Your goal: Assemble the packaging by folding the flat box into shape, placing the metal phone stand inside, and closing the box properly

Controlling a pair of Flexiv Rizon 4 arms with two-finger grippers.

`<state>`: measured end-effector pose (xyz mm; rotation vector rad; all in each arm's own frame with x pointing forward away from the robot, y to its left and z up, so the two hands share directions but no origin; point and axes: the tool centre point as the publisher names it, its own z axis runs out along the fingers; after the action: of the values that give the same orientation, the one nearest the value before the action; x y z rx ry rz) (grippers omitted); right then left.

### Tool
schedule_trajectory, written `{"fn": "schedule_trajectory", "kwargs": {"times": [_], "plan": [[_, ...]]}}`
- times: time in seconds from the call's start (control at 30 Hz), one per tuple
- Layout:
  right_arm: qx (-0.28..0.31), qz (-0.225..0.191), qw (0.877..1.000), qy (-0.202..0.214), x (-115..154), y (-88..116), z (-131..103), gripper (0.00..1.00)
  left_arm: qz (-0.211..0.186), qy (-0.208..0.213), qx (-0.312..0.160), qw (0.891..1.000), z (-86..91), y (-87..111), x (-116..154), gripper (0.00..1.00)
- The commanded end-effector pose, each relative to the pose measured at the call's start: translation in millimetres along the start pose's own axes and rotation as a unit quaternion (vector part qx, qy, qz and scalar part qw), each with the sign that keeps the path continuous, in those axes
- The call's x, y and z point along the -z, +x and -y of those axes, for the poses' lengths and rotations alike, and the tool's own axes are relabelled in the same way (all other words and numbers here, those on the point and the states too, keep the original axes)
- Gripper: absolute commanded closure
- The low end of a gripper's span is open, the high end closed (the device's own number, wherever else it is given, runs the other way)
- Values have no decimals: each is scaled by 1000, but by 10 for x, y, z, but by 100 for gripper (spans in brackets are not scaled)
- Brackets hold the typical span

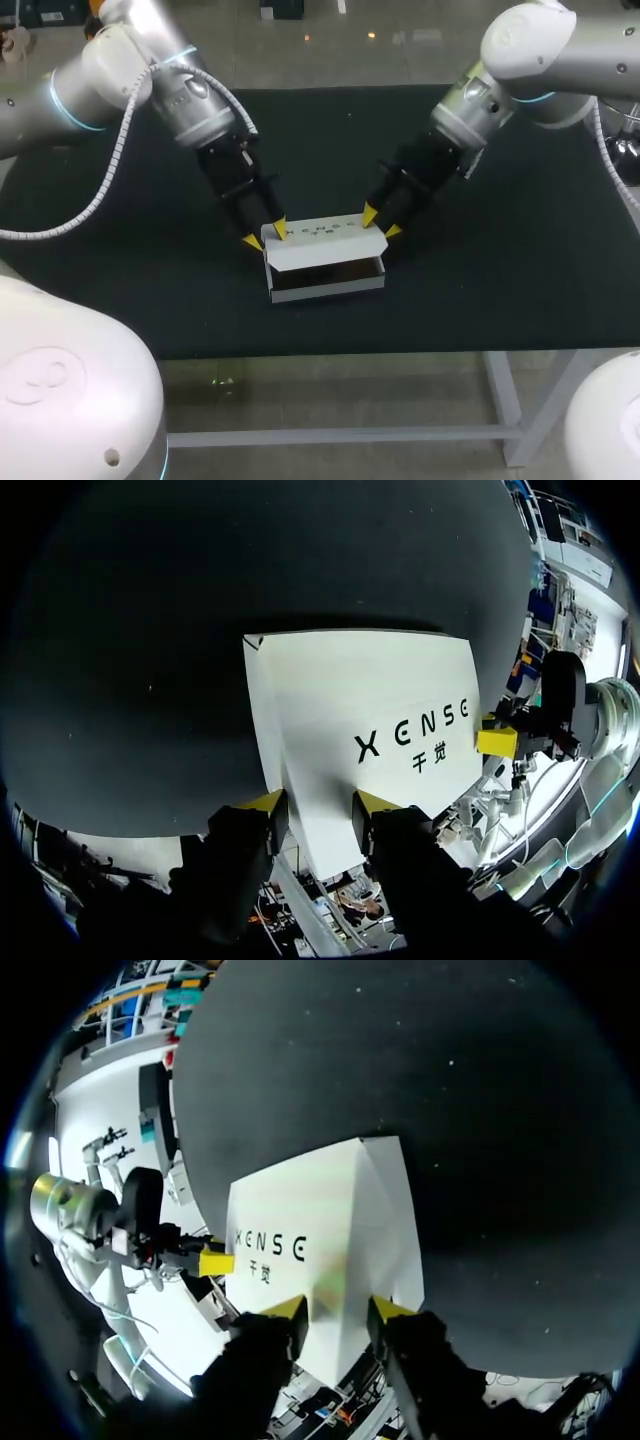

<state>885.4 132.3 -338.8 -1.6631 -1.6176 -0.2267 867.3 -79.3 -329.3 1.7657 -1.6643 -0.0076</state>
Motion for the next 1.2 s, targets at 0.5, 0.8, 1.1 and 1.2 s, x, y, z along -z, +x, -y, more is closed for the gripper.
{"fn": "schedule_trajectory", "kwargs": {"times": [0.5, 0.8, 1.1, 1.2], "plan": [[-5, -2, 1000, 21, 29, 99, -54, 58, 14, -22, 6, 1000, 21, 87, 35, 56], [-8, 0, 1000, 22, 42, 150, -51, 58, 16, -30, 9, 999, 30, 91, 84, 57], [-11, -1, 1000, 26, 45, 172, -60, 59, 18, -42, 12, 999, 42, 103, 127, 57], [-11, 0, 1000, 27, 45, 174, -61, 58, 18, -45, 13, 999, 47, 108, 141, 58]]}}
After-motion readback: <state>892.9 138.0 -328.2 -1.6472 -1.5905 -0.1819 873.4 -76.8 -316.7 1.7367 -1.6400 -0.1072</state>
